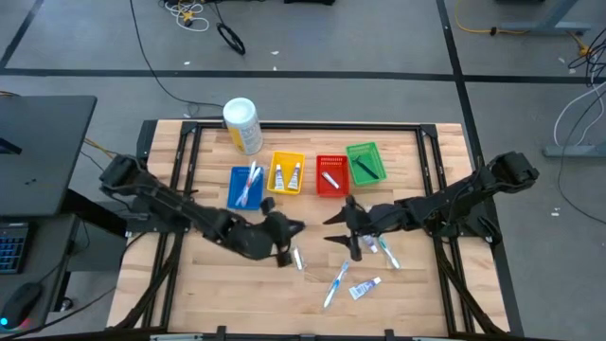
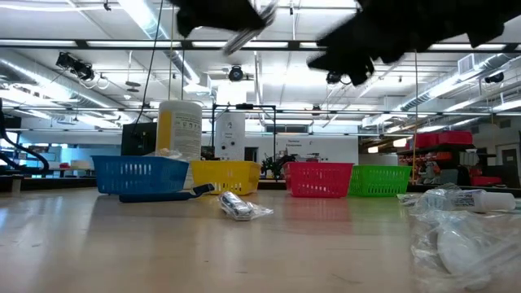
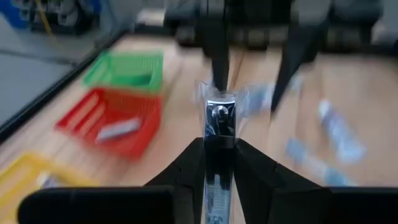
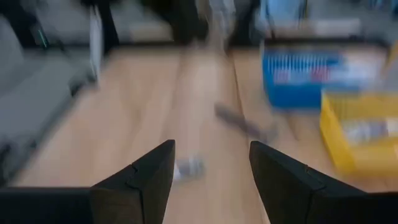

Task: Pick & Place Travel size toiletries
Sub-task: Put the silver nail cutter into the red bin

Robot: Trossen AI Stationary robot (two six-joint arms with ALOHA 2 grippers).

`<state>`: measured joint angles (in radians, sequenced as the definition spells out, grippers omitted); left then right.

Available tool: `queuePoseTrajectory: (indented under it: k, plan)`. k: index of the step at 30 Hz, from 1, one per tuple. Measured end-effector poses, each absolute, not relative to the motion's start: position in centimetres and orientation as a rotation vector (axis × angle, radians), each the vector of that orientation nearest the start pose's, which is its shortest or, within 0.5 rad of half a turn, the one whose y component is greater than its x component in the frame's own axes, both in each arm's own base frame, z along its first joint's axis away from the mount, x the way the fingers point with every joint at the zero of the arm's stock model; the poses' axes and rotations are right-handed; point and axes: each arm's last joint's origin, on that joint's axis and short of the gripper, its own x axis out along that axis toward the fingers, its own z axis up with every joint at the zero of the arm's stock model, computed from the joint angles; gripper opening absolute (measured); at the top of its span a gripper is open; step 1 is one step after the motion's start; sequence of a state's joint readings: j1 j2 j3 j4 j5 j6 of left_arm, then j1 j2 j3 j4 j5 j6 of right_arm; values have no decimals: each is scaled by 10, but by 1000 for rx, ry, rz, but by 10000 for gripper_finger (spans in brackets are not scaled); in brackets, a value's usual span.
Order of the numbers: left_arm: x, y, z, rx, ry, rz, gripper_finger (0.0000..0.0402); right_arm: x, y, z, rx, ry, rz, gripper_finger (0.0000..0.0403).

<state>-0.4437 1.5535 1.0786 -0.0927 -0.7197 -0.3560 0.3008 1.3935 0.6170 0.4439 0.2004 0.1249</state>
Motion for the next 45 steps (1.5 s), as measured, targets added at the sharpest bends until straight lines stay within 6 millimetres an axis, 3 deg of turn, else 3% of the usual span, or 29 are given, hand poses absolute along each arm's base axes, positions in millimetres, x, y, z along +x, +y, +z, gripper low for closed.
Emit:
queuePoseTrajectory:
  k: [3,8,12,17,24,28,37,45]
  plan:
    - [326,-109,273,-92,315,324,72,276,79,212,70,201,73,218]
    - [341,-89,289,-82,173,242,88,282,74,213,124,99,-98,218]
    - [345,-79,293,-77,137,207,83,289,71,211,135,56,-65,218]
    - [348,-70,293,-82,141,206,72,291,67,215,106,7,-49,218]
    - [348,-69,295,-27,123,201,87,293,57,223,107,-75,-53,215]
    - [348,-69,296,-22,108,203,81,294,51,222,103,-65,-48,189]
    - [349,-65,296,-26,114,213,84,295,47,223,97,-69,-4,91]
    - [349,-65,296,-21,116,239,80,295,47,222,93,-63,-2,78]
